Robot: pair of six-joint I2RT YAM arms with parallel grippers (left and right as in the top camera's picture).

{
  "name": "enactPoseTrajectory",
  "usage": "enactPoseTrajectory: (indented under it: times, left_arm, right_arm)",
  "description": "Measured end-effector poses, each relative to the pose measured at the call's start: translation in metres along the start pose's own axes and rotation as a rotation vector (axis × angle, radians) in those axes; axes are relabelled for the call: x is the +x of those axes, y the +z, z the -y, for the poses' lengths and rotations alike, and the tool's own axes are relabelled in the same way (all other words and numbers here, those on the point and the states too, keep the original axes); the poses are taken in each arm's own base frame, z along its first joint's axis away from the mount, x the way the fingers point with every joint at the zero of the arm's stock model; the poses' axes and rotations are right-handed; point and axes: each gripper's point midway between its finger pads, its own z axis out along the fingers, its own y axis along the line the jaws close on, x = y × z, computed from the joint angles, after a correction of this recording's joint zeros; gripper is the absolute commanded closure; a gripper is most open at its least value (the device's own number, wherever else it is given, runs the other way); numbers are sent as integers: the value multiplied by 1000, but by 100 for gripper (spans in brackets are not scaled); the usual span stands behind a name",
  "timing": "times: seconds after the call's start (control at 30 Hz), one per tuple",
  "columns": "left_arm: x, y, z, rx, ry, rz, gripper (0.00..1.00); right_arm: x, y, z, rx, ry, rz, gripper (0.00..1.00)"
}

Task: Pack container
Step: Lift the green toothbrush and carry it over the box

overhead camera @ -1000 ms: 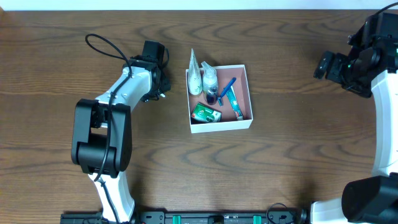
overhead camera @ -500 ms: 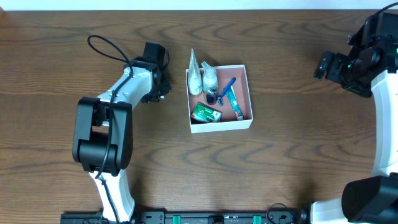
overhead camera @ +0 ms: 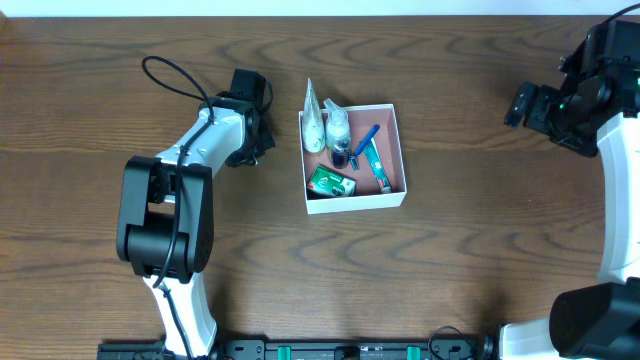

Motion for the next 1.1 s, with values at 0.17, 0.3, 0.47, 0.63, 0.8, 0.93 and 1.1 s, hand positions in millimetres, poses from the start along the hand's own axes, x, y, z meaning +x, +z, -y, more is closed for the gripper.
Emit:
enactPoseTrajectory:
  times: [0.17,0.3,0.47,0.63,0.8,0.93,1.1]
  left_arm:
    - [5,-6,-2,-2,37,-18,94]
    - [-2,-34,0,32,77,20,94]
    - [-21,-121,5,139,98,185,94]
    - [-14,-217,16,305,136,352,94]
    - [28,-282,50,492,259,419,94]
    - [74,-311,82,610,378,409,94]
    - [121,-312,117,673,472,332,94]
  right_arm:
    - [0,0,0,0,0,0,1]
    - [0,0,0,0,0,0,1]
    - [0,0,0,0,0,0,1]
    - [0,0,0,0,0,0,1]
    - [0,0,0,0,0,0,1]
    - [0,0,0,0,0,0,1]
    - [0,0,0,0,0,0,1]
